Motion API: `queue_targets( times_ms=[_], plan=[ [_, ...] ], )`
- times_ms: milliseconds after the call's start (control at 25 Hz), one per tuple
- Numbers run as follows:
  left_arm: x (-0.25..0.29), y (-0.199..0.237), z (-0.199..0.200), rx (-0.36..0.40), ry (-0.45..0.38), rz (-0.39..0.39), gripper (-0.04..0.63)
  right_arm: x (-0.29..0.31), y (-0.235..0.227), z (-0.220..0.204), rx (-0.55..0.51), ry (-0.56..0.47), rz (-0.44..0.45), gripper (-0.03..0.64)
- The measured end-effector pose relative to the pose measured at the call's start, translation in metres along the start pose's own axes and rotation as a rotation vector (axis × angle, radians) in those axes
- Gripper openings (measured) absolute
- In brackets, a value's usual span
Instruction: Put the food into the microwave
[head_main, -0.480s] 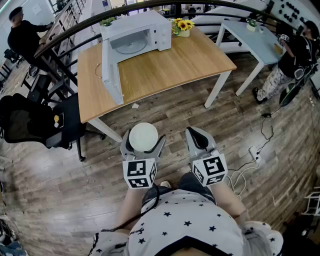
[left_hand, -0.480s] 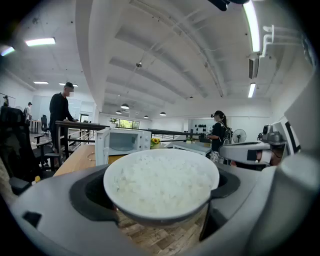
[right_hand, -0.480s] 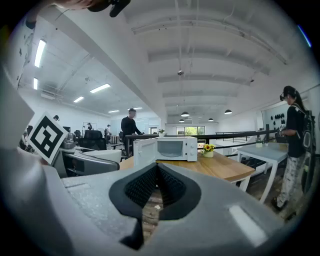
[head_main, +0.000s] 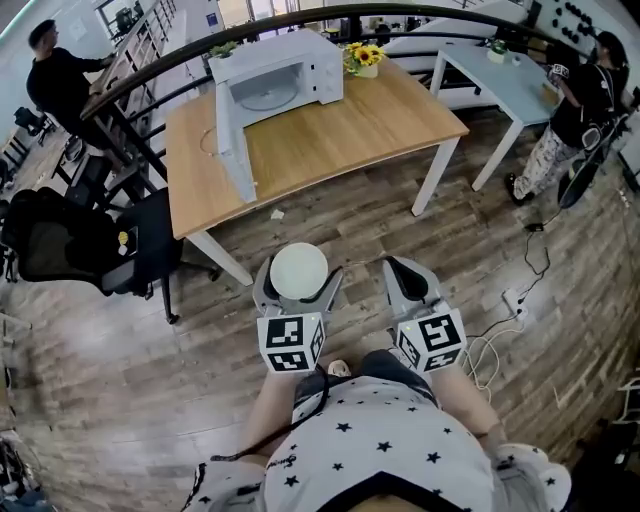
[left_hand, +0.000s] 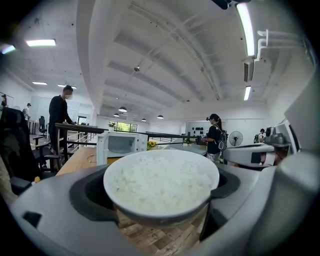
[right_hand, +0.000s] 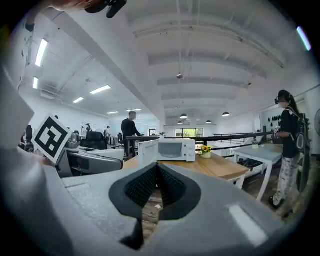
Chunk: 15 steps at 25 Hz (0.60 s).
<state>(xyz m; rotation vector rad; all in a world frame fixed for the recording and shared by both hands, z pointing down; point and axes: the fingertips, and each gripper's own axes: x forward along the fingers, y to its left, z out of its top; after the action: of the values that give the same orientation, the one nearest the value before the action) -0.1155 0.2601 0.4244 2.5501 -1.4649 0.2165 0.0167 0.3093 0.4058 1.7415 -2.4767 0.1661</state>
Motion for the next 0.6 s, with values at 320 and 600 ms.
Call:
queue_targets(
  times_ms=[320, 600],
  plan=[
    [-0.012, 0.004, 0.000, 0.006, -0.007, -0.012, 0.522, -0.003, 0.018, 0.004, 0.028, -0.041, 0.012, 0.006],
    [-0.011, 0.004, 0.000, 0.012, -0.001, -0.013, 0.522, -0.001, 0.021, 0.002, 0.030, -0.029, 0.023, 0.006]
  ],
)
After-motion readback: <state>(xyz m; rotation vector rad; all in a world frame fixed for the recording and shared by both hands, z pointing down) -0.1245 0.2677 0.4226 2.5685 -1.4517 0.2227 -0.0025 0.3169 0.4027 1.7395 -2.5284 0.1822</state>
